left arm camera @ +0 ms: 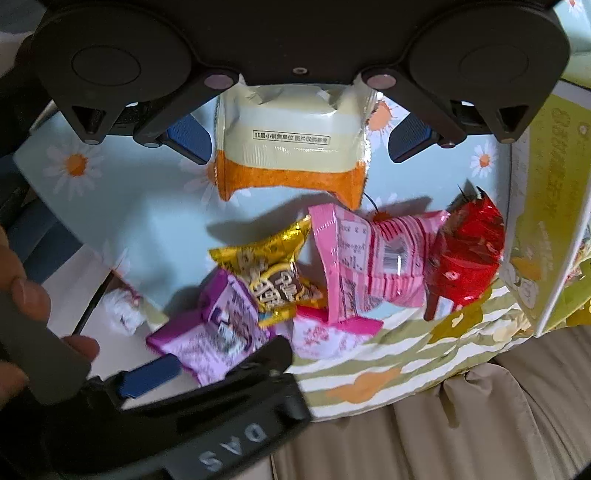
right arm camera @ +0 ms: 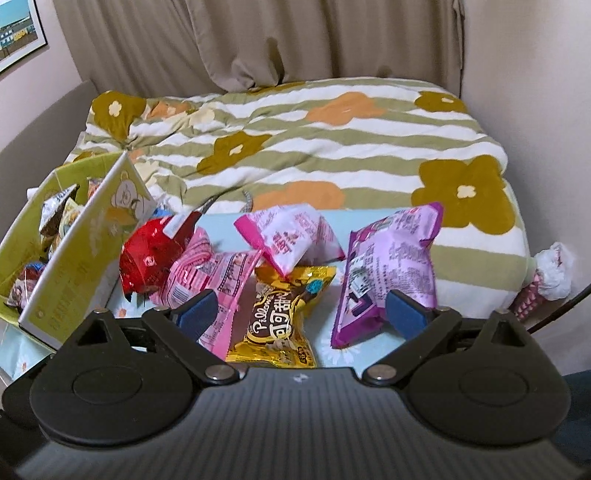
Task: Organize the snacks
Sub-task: 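Move both grippers back over the snack pile on the daisy tray, then grasp the orange-topped cream bag with the left gripper while the right grasps the gold chocolate bag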
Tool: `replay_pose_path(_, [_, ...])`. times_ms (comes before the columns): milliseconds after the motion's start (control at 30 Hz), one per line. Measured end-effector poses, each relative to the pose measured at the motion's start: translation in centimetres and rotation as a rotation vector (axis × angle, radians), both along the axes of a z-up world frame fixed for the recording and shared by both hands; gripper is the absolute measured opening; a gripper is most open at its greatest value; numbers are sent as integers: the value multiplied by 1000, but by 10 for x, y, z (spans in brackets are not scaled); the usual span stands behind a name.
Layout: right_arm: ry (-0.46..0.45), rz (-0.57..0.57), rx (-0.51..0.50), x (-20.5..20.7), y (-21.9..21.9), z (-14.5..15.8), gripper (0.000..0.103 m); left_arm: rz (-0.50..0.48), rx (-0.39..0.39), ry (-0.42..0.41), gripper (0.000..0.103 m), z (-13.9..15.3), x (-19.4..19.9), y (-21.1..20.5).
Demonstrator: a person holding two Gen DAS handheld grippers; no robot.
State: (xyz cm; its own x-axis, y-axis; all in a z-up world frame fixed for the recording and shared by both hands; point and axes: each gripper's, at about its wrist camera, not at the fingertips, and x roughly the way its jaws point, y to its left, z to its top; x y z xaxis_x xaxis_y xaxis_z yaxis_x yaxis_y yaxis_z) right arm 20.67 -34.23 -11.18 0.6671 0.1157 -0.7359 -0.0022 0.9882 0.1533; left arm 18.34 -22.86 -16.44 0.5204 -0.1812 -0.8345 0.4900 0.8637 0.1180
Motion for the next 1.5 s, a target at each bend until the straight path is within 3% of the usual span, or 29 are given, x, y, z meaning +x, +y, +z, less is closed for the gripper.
replay_pose_path(300, [42, 63, -7, 18, 7, -26, 99, 26, 34, 37, 103, -26, 10, -7])
replay_pose_path(533, [74, 93, -19, 31, 17, -43, 92, 51, -8, 46, 102, -32, 14, -2])
replay_pose_path(700, [91, 103, -27, 38, 21, -51, 90, 64, -14, 50, 87, -34, 16, 4])
replay_pose_path(900, [105, 108, -33, 45, 25, -59, 88, 83, -23, 47, 82, -29, 15, 9])
replay_pose_path(1200, [140, 108, -42, 56, 33, -74, 76, 168, -33, 27, 82, -20, 14, 35])
replay_pose_path(1267, [151, 104, -41, 58, 33, -77, 68, 178, -32, 21, 82, -17, 15, 39])
replay_pose_path(1500, [158, 79, -56, 54, 32, -75, 56, 197, -37, -4, 82, -5, 15, 48])
